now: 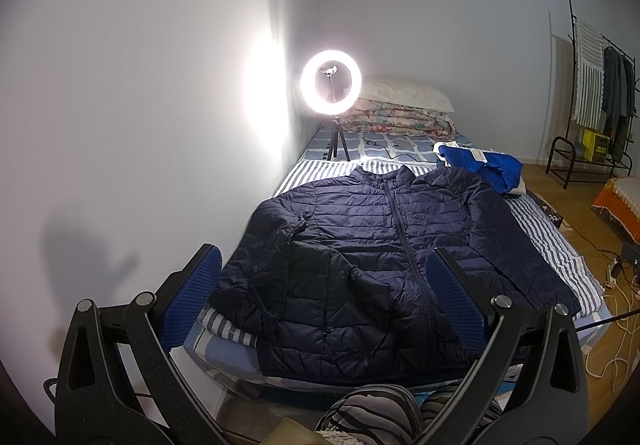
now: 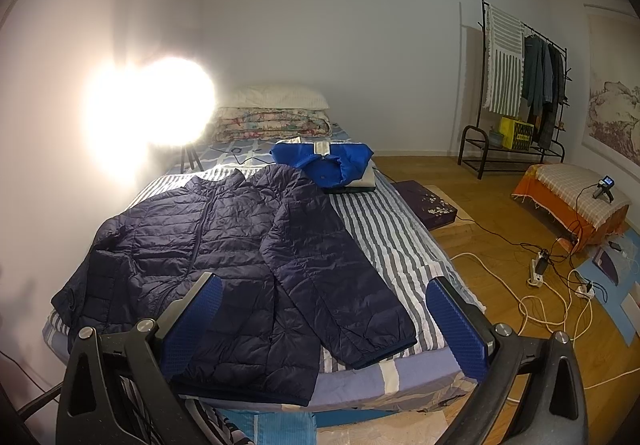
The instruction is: Fold large clothes
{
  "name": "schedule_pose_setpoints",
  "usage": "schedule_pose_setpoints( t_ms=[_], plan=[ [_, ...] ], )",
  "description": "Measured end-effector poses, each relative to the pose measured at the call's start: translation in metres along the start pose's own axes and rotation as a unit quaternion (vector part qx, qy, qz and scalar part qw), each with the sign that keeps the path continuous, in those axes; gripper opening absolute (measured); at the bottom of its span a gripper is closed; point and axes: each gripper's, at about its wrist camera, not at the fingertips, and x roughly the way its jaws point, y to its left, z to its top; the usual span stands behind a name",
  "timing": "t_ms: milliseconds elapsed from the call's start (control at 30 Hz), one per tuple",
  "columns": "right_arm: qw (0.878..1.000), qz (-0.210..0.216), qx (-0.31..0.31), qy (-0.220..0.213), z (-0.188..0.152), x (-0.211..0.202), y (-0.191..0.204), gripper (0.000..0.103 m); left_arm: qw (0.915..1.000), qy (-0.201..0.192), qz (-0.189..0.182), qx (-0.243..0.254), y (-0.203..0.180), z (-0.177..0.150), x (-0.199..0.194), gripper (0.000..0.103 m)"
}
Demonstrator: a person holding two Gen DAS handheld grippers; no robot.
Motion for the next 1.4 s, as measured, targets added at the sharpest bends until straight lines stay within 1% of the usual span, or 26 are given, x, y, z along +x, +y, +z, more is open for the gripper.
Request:
schedule_pose_setpoints(
  t_ms=[300, 467, 567, 667, 767, 867, 900, 967, 1067, 1100, 1133, 1167, 1233, 1300, 1367, 1400],
  plan=[
    [1.000, 0.001, -0.002, 0.001, -0.001, 0.001, 0.001, 0.103, 1.0000, 0.001, 0.001, 0.000, 0.000, 0.003, -0.002, 0.103],
    [1.000, 0.007, -0.011, -0.002, 0.000, 0.002, 0.010, 0.103, 1.0000, 0.004, 0.005, -0.005, 0.003, 0.005, -0.002, 0.103],
    [1.000, 0.018, -0.017, -0.004, 0.003, 0.005, 0.018, 0.103, 0.9999, 0.002, 0.013, -0.008, 0.007, 0.004, -0.003, 0.103],
    [0.999, 0.042, -0.027, -0.008, 0.010, 0.011, 0.031, 0.103, 0.9997, -0.001, 0.025, -0.009, 0.015, -0.001, -0.005, 0.103],
    [0.996, 0.078, -0.041, -0.022, 0.017, 0.020, 0.051, 0.103, 0.9993, -0.005, 0.035, -0.010, 0.025, -0.008, -0.005, 0.103],
    [0.991, 0.123, -0.050, -0.031, 0.022, 0.033, 0.073, 0.103, 0.9990, -0.007, 0.044, -0.001, 0.033, -0.017, -0.004, 0.103],
    [0.988, 0.145, -0.054, -0.030, 0.023, 0.041, 0.084, 0.103, 0.9988, -0.007, 0.049, 0.002, 0.036, -0.020, -0.005, 0.103],
    [0.983, 0.171, -0.063, -0.019, 0.025, 0.054, 0.101, 0.103, 0.9987, -0.007, 0.049, 0.006, 0.041, -0.026, -0.007, 0.100],
    [0.971, 0.225, -0.082, 0.019, 0.026, 0.082, 0.137, 0.103, 0.9991, 0.002, 0.042, 0.006, 0.050, -0.037, -0.011, 0.095],
    [0.965, 0.247, -0.085, 0.033, 0.025, 0.091, 0.150, 0.100, 0.9992, 0.004, 0.041, 0.005, 0.053, -0.041, -0.014, 0.093],
    [0.957, 0.272, -0.086, 0.048, 0.023, 0.101, 0.164, 0.093, 0.9992, 0.008, 0.040, 0.003, 0.055, -0.045, -0.017, 0.091],
    [0.950, 0.294, -0.088, 0.063, 0.021, 0.109, 0.178, 0.089, 0.9991, 0.014, 0.041, 0.001, 0.057, -0.049, -0.019, 0.090],
    [0.930, 0.341, -0.097, 0.092, 0.015, 0.125, 0.211, 0.076, 0.9990, 0.025, 0.038, -0.002, 0.061, -0.057, -0.024, 0.085],
    [0.915, 0.372, -0.116, 0.103, 0.007, 0.131, 0.243, 0.070, 0.9986, 0.037, 0.036, -0.011, 0.066, -0.066, -0.028, 0.083],
    [0.899, 0.395, -0.157, 0.106, -0.004, 0.133, 0.283, 0.064, 0.9982, 0.045, 0.036, -0.021, 0.072, -0.071, -0.031, 0.082],
    [0.892, 0.403, -0.175, 0.107, -0.008, 0.133, 0.298, 0.060, 0.9979, 0.048, 0.034, -0.027, 0.075, -0.073, -0.033, 0.081]
  ],
)
